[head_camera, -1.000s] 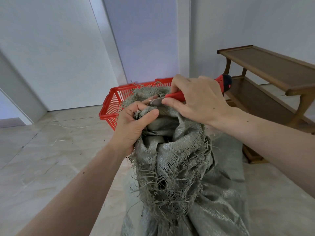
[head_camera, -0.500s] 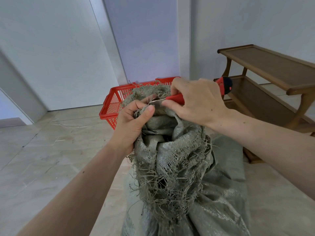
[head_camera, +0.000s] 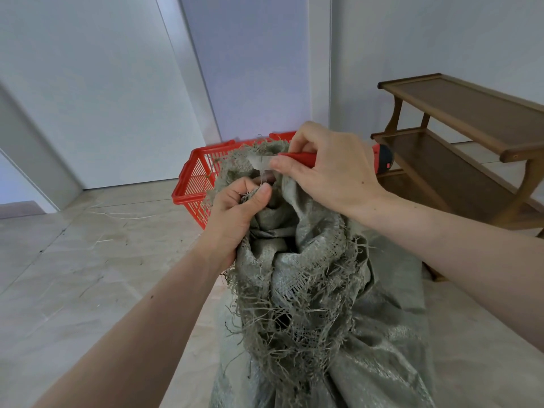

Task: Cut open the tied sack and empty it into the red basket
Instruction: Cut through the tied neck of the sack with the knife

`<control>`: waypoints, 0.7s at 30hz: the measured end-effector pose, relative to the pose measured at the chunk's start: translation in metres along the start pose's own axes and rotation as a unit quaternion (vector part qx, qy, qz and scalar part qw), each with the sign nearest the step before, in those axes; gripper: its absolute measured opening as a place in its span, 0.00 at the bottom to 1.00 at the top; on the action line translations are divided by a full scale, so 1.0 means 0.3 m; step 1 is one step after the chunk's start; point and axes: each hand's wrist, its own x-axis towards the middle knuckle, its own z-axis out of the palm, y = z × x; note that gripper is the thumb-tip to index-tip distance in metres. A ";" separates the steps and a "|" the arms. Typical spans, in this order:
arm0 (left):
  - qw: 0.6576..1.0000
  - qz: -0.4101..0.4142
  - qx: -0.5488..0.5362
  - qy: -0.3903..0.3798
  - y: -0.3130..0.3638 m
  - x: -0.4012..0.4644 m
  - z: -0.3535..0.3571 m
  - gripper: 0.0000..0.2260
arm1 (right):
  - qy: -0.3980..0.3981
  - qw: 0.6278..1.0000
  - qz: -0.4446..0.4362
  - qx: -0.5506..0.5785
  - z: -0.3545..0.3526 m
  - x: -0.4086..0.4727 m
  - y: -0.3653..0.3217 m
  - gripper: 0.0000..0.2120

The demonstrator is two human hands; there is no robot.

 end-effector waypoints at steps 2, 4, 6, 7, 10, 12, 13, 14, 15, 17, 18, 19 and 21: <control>0.999 -0.004 0.025 0.023 -0.011 0.005 0.004 0.12 | -0.004 0.999 0.037 0.026 0.001 0.009 -0.002 0.16; 0.996 0.038 0.071 0.049 -0.019 0.009 -0.001 0.12 | -0.018 0.998 0.049 0.031 0.000 0.017 -0.002 0.16; 0.981 0.112 0.131 0.086 -0.008 0.014 -0.009 0.10 | -0.034 0.998 0.048 0.026 -0.006 0.027 -0.005 0.16; 0.973 0.140 0.155 0.100 0.004 0.016 -0.008 0.08 | -0.039 0.998 0.045 0.023 -0.009 0.029 -0.008 0.16; 0.975 0.157 0.145 0.059 0.032 0.022 -0.006 0.07 | -0.040 0.998 0.034 0.032 -0.008 0.019 -0.024 0.16; 0.991 0.121 0.062 0.010 0.035 0.011 0.011 0.07 | -0.040 0.997 0.031 0.050 -0.002 0.013 -0.032 0.16; 0.995 0.099 0.028 0.002 0.036 0.008 0.022 0.06 | -0.039 0.997 0.032 0.061 0.000 0.010 -0.037 0.15; 0.996 0.084 0.015 0.004 0.035 0.008 0.031 0.06 | -0.038 0.996 0.033 0.069 0.003 0.009 -0.041 0.15; 0.997 0.081 0.017 0.010 0.033 0.010 0.036 0.05 | -0.037 0.996 0.033 0.075 0.006 0.008 -0.043 0.14; 0.996 0.089 0.030 0.011 0.026 0.014 0.035 0.05 | -0.037 0.995 0.038 0.080 0.006 0.015 -0.039 0.13; 0.995 0.096 0.038 0.007 0.022 0.021 0.027 0.05 | -0.037 0.995 0.042 0.085 0.006 0.019 -0.035 0.12; 0.993 0.103 0.049 0.002 0.018 0.025 0.021 0.04 | -0.036 0.994 0.046 0.092 0.007 0.018 -0.031 0.12; 0.993 0.103 0.064 0.010 0.013 0.037 0.018 0.06 | -0.037 0.992 0.060 0.104 0.014 0.009 -0.031 0.13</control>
